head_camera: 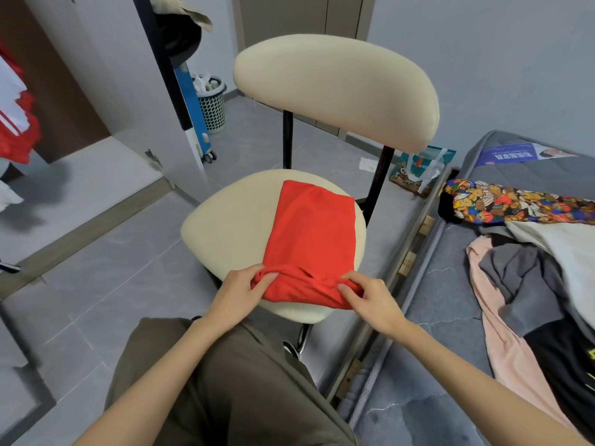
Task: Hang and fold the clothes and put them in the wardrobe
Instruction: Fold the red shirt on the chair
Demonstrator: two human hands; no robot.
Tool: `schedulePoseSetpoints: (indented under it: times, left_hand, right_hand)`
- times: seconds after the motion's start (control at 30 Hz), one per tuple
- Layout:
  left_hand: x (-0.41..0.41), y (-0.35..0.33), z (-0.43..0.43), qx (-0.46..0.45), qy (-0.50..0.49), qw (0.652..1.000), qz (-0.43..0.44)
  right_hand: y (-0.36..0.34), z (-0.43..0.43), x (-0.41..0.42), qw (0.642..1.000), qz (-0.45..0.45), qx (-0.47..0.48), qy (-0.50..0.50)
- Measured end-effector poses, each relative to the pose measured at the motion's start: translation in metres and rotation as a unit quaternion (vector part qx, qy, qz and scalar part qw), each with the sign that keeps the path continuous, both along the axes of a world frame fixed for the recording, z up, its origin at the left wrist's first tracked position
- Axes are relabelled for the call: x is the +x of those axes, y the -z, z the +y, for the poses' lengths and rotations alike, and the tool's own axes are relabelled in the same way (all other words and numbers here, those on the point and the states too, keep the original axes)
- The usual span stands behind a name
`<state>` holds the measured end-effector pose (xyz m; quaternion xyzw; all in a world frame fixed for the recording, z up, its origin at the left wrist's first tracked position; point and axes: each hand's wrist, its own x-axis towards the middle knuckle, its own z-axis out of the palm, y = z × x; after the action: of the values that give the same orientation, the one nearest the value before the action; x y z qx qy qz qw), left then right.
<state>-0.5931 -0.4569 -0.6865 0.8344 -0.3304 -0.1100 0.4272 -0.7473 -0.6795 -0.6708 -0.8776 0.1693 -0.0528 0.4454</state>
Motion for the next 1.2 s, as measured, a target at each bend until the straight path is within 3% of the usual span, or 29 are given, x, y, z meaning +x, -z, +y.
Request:
schedulePoseSetpoints:
  times: [0.13, 0.23, 0.33, 0.47, 0.67, 0.8, 0.97, 1.03, 1.2]
  left_hand:
    - [-0.004, -0.009, -0.005, -0.05, -0.059, 0.996, 0.051]
    - [0.006, -0.005, -0.011, -0.033, -0.089, 0.989, 0.114]
    - [0.018, -0.004, -0.023, -0.013, -0.11, 0.982, 0.152]
    - [0.032, -0.01, -0.049, -0.017, -0.12, 0.978, 0.17]
    - [0.055, -0.011, -0.088, -0.05, -0.177, 0.963, 0.197]
    - [0.063, -0.006, -0.094, -0.047, -0.22, 0.934, 0.277]
    - [0.065, 0.009, -0.075, 0.0, -0.19, 0.919, 0.346]
    - [0.064, 0.016, -0.073, 0.016, -0.167, 0.932, 0.321]
    - [0.057, 0.025, -0.076, 0.054, -0.171, 0.978, 0.106]
  right_hand:
    - [-0.006, 0.006, 0.007, 0.992, -0.005, 0.105, 0.074]
    - [-0.012, 0.006, 0.018, 0.975, -0.002, 0.175, 0.139]
    - [-0.016, 0.001, 0.024, 0.955, 0.039, 0.268, 0.121]
    - [-0.006, -0.004, 0.022, 0.974, 0.066, 0.212, 0.053]
    - [0.006, -0.023, 0.046, 0.929, -0.047, 0.3, 0.213]
    - [0.012, -0.029, 0.078, 0.92, -0.073, 0.295, 0.248]
    - [0.028, -0.03, 0.106, 0.929, -0.074, 0.232, 0.28]
    - [0.035, -0.028, 0.109, 0.933, -0.054, 0.197, 0.296]
    - [0.049, -0.024, 0.107, 0.955, -0.021, 0.081, 0.285]
